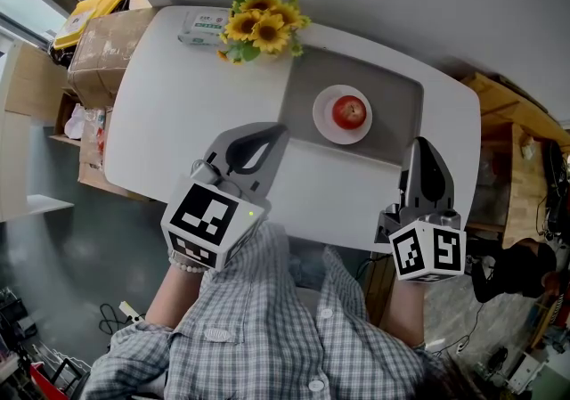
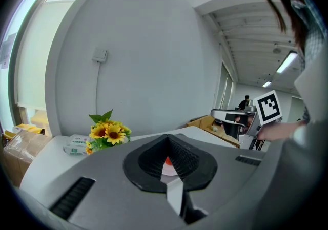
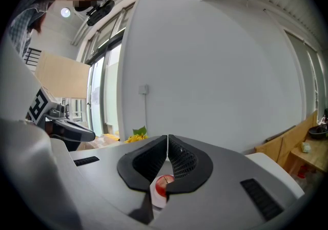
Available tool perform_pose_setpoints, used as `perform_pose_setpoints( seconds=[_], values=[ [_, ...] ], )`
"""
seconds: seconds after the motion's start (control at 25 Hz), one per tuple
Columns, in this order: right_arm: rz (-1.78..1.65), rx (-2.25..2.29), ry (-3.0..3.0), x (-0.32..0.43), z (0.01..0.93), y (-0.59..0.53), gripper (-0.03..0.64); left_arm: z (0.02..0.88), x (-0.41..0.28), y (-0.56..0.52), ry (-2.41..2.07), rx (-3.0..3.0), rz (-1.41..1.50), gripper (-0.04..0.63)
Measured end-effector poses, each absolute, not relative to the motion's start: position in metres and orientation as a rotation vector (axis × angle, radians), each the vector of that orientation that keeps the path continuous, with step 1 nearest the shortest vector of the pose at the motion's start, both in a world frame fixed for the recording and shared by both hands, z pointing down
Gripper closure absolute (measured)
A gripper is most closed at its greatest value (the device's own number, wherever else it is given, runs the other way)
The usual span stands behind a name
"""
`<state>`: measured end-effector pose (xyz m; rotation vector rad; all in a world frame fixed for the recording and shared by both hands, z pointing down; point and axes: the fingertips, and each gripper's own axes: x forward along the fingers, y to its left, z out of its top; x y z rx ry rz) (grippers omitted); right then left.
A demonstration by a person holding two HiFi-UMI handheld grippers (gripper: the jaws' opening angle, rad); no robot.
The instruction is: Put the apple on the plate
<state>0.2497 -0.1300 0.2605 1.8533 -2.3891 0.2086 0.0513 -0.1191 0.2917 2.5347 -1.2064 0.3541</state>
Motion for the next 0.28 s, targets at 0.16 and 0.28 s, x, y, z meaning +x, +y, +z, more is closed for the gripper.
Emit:
perform_pose_setpoints(
  seconds=[0.16, 0.28],
  values=[
    [0.220, 1.850, -2.381, 0.2502, 0.2617, -0.1322, 0.591, 0.2936, 0.0532, -0.1208, -1.199, 2.530, 0.362, 0.586],
    [0.229, 1.845, -2.377, 0.2512, 0.2635, -0.1347, 0.591, 0.2949, 0.0548, -0.1230, -1.192, 2.527, 0.370, 0.586]
  ],
)
